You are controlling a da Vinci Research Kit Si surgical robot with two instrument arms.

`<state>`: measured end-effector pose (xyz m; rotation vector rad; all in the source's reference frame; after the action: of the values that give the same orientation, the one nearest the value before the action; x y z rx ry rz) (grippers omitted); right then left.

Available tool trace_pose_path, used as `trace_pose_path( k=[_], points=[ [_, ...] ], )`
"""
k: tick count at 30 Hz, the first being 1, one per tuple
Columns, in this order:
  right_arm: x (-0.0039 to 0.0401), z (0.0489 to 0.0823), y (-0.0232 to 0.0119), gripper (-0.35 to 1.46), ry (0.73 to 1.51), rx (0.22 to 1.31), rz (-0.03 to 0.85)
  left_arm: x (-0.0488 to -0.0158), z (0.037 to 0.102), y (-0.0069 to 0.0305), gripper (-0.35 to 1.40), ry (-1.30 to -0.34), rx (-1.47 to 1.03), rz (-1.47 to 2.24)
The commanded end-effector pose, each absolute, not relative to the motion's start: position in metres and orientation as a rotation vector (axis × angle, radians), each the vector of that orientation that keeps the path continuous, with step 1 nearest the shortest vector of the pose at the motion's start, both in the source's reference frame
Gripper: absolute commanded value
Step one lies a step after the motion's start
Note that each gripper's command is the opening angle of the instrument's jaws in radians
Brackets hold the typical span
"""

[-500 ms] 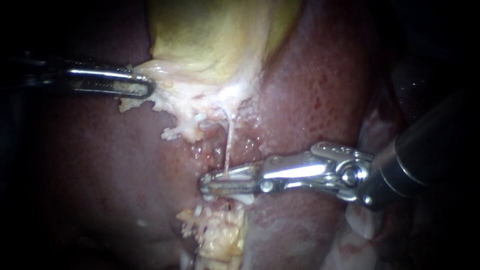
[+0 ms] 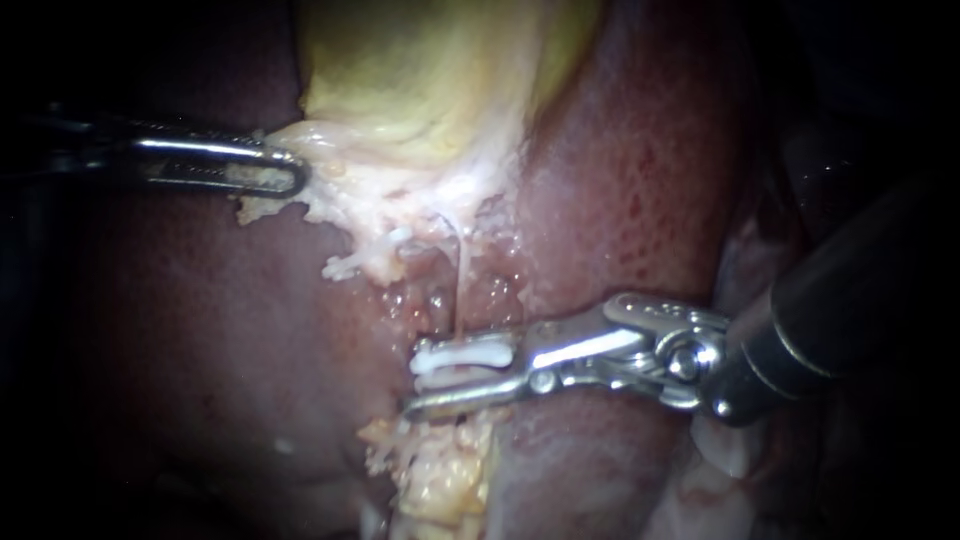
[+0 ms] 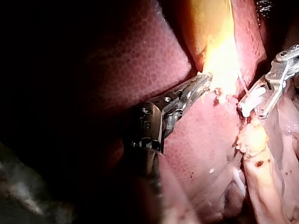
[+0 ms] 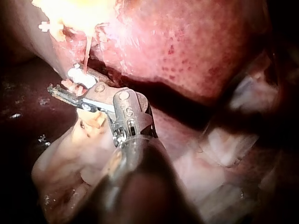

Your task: Going back second clip right tube

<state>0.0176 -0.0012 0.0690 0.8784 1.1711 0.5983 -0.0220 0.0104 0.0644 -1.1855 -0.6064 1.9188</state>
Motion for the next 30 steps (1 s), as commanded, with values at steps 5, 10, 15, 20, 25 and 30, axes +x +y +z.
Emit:
trace_pose_path(
  k=[5,10,15,20,25,30],
  points=[
    [0.0170,0.0706,0.0001,0.48,1.184,0.790,0.644,-0.0221,0.0642,0.0103,-0.35,-0.605,-1.185,1.918],
    [0.0160,0.0714,0.0008,0.49,1.181,0.759,0.661,-0.0221,0.0641,0.0103,-0.35,-0.609,-1.185,1.918],
    [0.0154,0.0717,0.0011,0.49,1.182,0.753,0.658,-0.0221,0.0641,0.0103,-0.35,-0.609,-1.185,1.918],
    [0.0141,0.0714,0.0008,0.49,1.191,0.740,0.627,-0.0219,0.0641,0.0103,-0.35,-0.610,-1.186,1.918],
    [0.0118,0.0710,0.0007,0.49,1.209,0.672,0.577,-0.0217,0.0639,0.0103,-0.35,-0.612,-1.186,1.919],
    [0.0096,0.0700,0.0010,0.49,1.228,0.614,0.516,-0.0216,0.0639,0.0103,-0.35,-0.613,-1.186,1.919]
  ],
)
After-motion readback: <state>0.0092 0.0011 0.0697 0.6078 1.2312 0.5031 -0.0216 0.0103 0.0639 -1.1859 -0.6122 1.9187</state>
